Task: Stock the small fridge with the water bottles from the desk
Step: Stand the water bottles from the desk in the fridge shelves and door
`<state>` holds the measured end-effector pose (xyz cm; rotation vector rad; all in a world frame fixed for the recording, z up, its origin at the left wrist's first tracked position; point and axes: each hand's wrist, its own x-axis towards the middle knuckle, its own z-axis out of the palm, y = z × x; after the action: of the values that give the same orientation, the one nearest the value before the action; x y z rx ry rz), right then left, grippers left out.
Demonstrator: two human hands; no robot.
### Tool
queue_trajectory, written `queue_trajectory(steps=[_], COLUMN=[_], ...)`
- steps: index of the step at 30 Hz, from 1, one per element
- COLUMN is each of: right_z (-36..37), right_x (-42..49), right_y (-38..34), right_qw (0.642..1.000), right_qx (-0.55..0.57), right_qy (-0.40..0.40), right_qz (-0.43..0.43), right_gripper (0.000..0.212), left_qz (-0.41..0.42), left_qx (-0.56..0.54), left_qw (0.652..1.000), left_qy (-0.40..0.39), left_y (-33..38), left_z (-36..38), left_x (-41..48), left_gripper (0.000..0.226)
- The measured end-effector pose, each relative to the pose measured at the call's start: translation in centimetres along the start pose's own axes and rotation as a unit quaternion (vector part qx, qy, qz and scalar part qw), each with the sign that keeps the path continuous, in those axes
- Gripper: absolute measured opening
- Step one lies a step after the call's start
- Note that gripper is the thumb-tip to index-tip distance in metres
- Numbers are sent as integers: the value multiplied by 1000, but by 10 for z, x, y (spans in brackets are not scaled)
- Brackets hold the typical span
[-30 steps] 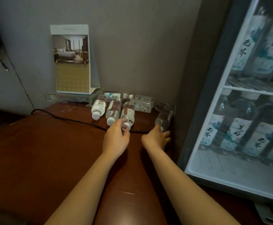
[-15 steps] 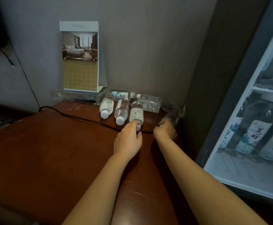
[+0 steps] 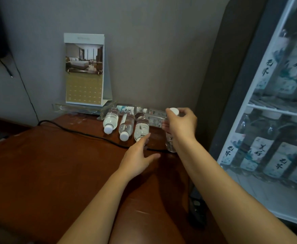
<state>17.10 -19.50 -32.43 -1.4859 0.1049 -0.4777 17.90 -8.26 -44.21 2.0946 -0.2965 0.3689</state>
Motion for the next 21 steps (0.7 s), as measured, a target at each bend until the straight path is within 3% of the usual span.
queue_trajectory(steps=[3, 7, 14, 18, 21], right_z=[-6, -16, -27, -33, -45], right_x=[-17, -28, -34, -37, -48], right_y=[-23, -46, -37, -28, -11], right_qw=[997, 985, 965, 975, 982], right_qx=[44, 103, 97, 64, 15], right_qy=[-56, -132, -175, -179, -179], right_qz=[8, 50, 169, 112, 54], right_gripper=[15, 15, 15, 9, 21], left_qz=[-12, -1, 16, 8, -17], left_qx=[-127, -245, -262, -260, -276], left_qw=[991, 967, 959, 958, 949], left_qy=[-50, -67, -104, -118, -149], left_y=[7, 15, 18, 20, 20], left_z=[1, 0, -2, -8, -16], left_x=[-4, -5, -8, -10, -13], left_gripper=[91, 63, 43, 43, 38])
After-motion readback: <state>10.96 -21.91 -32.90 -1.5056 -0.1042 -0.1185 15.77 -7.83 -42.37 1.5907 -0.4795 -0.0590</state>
